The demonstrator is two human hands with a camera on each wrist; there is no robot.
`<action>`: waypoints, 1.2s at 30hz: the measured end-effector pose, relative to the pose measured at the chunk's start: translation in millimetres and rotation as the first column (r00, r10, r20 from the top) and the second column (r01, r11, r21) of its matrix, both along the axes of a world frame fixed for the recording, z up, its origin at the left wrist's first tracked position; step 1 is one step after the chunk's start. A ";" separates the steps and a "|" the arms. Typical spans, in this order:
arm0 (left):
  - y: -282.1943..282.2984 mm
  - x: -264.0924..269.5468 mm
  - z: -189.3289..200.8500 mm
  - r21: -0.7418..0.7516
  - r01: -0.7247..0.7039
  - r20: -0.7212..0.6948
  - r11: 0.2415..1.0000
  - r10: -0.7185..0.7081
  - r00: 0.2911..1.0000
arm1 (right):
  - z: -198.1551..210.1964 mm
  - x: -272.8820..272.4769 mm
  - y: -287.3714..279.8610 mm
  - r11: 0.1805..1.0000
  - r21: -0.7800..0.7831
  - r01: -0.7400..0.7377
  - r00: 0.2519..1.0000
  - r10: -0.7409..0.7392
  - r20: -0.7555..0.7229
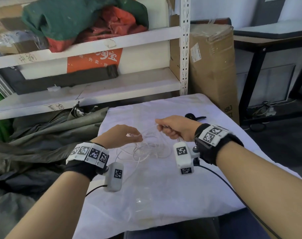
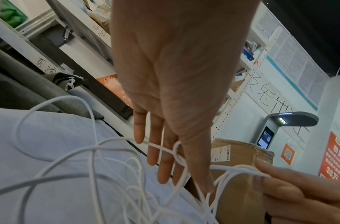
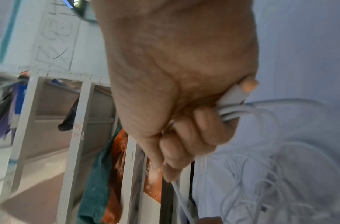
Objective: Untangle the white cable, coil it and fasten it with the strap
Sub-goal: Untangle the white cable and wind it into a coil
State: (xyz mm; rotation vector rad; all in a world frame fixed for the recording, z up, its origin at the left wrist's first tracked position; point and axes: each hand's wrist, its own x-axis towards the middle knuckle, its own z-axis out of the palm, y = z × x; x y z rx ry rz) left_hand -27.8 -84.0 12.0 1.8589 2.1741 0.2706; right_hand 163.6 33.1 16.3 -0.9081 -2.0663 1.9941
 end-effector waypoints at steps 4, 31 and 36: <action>0.2 -2.4 3.7 0.137 -0.045 0.044 0.989 0.040 0.998 | 0.5 1.8 7.1 0.949 -0.193 0.251 0.931 -0.291 -0.221; -6.5 -12.6 -3.0 0.179 -0.583 0.041 0.792 0.586 0.809 | 13.6 12.9 22.5 0.667 -0.215 0.713 0.560 -0.727 -0.397; 21.1 5.9 22.9 0.529 -0.318 0.102 0.787 0.313 0.944 | 22.1 8.7 18.5 0.804 -0.105 0.586 0.694 -0.564 -0.447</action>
